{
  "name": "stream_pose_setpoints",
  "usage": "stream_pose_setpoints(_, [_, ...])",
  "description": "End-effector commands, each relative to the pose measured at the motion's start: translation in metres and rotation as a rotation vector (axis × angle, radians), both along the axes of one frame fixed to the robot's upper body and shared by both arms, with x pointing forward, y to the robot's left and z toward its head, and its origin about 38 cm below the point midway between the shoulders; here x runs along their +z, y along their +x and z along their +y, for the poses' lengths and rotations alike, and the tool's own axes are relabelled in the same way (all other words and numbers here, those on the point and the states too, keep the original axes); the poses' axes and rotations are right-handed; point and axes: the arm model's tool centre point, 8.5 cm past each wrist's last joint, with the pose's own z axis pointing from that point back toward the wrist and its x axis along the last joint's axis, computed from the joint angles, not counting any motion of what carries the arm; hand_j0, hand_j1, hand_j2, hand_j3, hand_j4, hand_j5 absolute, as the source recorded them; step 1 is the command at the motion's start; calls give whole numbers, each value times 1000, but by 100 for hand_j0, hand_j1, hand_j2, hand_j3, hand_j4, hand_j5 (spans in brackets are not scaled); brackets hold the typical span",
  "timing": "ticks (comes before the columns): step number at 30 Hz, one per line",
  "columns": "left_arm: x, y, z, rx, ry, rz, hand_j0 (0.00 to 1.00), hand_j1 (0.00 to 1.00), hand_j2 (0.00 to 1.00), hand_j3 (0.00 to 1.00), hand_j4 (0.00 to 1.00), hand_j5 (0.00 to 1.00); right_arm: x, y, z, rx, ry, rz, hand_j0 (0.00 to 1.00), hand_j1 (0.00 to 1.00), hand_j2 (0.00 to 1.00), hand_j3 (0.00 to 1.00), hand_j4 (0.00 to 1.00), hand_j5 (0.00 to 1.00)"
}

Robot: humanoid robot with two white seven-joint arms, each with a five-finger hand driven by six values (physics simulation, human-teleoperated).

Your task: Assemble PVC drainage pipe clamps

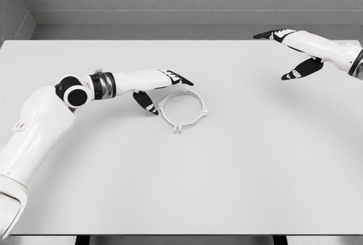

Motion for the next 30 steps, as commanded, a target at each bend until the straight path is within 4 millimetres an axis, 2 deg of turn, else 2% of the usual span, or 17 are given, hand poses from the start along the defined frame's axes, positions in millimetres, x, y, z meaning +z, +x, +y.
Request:
stream_pose_setpoints(1, [0, 0, -1, 2, -6, 2, 100, 100, 100, 100, 100, 100, 1, 0, 0, -2, 8, 0, 100, 100, 100, 100, 100, 100])
stream_pose_setpoints(30, [0, -1, -13, -13, -21, 4, 100, 100, 100, 100, 100, 100, 2, 0, 1, 2, 9, -3, 100, 100, 100, 100, 100, 100])
